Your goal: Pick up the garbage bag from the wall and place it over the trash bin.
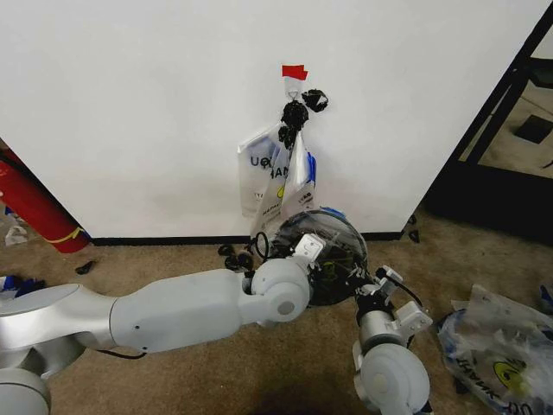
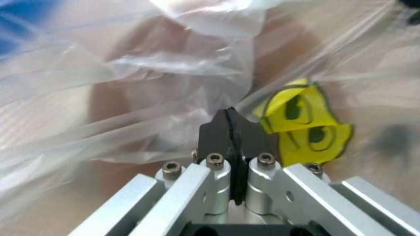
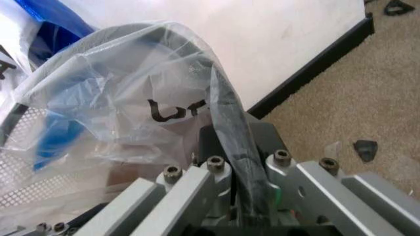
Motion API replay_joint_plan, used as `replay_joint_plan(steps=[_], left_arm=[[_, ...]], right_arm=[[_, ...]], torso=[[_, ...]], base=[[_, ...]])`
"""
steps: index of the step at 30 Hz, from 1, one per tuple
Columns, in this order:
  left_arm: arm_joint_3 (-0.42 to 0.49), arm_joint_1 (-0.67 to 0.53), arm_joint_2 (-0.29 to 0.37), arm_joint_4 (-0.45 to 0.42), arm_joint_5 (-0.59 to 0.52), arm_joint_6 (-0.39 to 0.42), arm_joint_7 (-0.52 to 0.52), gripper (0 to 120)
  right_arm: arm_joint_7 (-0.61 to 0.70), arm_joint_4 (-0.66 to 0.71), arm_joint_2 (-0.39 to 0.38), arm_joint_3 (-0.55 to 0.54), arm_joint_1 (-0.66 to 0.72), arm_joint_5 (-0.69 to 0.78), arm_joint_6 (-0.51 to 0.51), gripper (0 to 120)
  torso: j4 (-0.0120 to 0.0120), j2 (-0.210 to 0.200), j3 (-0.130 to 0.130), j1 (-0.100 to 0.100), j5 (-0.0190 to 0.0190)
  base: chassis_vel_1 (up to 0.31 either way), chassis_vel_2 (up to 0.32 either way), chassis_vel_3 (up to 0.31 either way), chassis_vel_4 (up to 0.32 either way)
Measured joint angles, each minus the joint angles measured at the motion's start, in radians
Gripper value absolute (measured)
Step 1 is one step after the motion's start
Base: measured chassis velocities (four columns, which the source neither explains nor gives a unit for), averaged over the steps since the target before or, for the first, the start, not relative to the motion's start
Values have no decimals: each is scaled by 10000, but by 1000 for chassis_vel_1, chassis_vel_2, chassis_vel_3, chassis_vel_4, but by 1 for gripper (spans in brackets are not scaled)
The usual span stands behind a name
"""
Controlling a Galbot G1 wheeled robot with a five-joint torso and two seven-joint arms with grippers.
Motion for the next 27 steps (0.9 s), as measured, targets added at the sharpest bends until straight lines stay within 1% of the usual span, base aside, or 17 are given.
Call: replay_joint_plan(steps=[5,7,11,21,27], left_arm=[[-12,5,-113,36,-71,-2,-6,0],[8,43,-289,297,-85,5,-11,0],[88,66,-416,603,-1,40,-5,0],[215,54,-228,1137,190,183,13,0],[275,62,-318,1399,262,227,14,0]], right_arm=[[0,0,18,-9,5,-6,0,0],[0,25,26,-13,-22,-12,0,0],[0,74,29,-13,-23,-12,0,0],[12,152,-5,-40,14,14,-6,0],[14,186,2,-93,-3,1,-10,0]], torso=[[0,0,0,0,0],[0,0,0,0,1],[0,0,0,0,1],[2,0,0,0,1],[1,0,0,0,0]], base=[[0,0,0,0],[0,0,0,0],[0,0,0,0],[0,0,0,0],[0,0,0,0]])
